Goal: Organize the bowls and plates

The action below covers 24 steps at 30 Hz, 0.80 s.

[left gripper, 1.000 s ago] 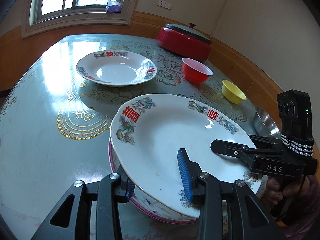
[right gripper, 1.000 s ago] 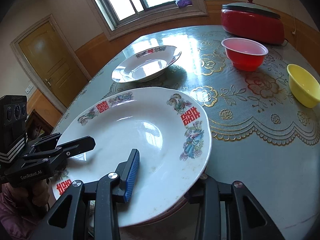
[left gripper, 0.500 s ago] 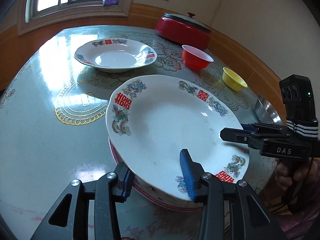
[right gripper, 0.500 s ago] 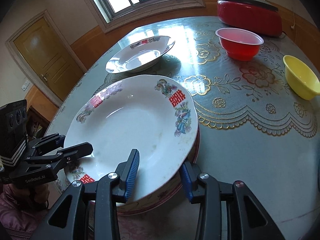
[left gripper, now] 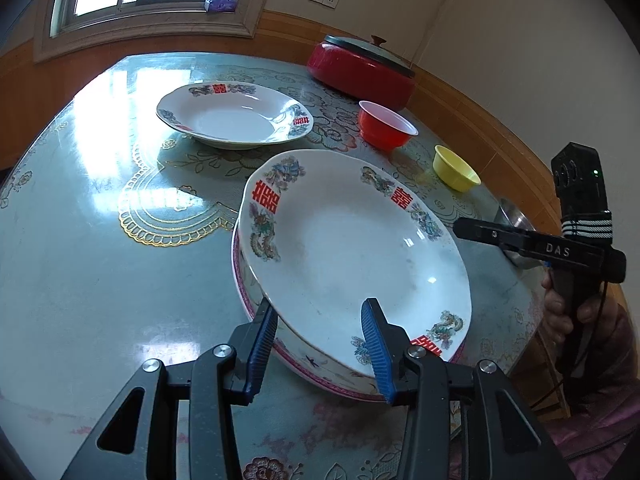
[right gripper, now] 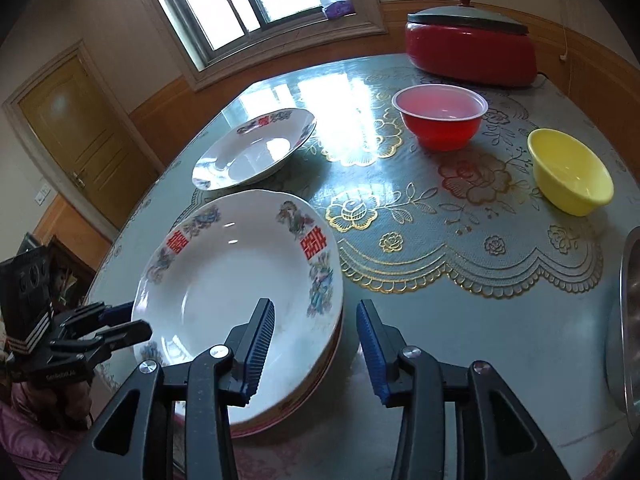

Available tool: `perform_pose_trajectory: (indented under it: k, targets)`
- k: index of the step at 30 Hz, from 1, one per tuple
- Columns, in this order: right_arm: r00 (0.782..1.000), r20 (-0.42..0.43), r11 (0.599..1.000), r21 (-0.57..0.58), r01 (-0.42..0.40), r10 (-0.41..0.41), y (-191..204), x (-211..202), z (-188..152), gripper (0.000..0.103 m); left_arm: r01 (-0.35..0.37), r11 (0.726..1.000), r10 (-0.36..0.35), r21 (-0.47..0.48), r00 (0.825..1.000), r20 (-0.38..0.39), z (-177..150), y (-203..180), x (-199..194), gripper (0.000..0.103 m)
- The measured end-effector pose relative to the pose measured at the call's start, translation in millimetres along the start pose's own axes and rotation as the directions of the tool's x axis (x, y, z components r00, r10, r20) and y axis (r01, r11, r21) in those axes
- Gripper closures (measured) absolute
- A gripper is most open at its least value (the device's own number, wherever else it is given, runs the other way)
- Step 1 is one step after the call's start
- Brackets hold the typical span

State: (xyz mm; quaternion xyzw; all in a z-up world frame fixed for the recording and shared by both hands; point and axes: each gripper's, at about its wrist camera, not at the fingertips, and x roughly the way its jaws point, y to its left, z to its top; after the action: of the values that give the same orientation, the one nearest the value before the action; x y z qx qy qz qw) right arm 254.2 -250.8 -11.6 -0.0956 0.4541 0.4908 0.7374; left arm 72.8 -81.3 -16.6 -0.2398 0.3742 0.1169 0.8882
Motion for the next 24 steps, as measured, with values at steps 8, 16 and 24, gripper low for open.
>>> perform_pose_trajectory:
  k: [8,16,24]
  targets:
    - [1.0,-0.014,0.999,0.05,-0.011,0.011,1,46,33,0.06,-0.02,1.0,0.02,-0.022,0.999,0.03,-2,9,-14,0.054]
    - [1.0,0.008,1.0,-0.016,0.008,-0.008,13,59,36,0.063,-0.079,0.989,0.09,-0.126,0.993,0.08,-1,30,-24,0.034]
    - [0.996,0.008,0.992,-0.094,0.084,-0.084,18,52,19,0.065,-0.103,0.988,0.115,-0.113,0.988,0.103,15,27,-15,0.034]
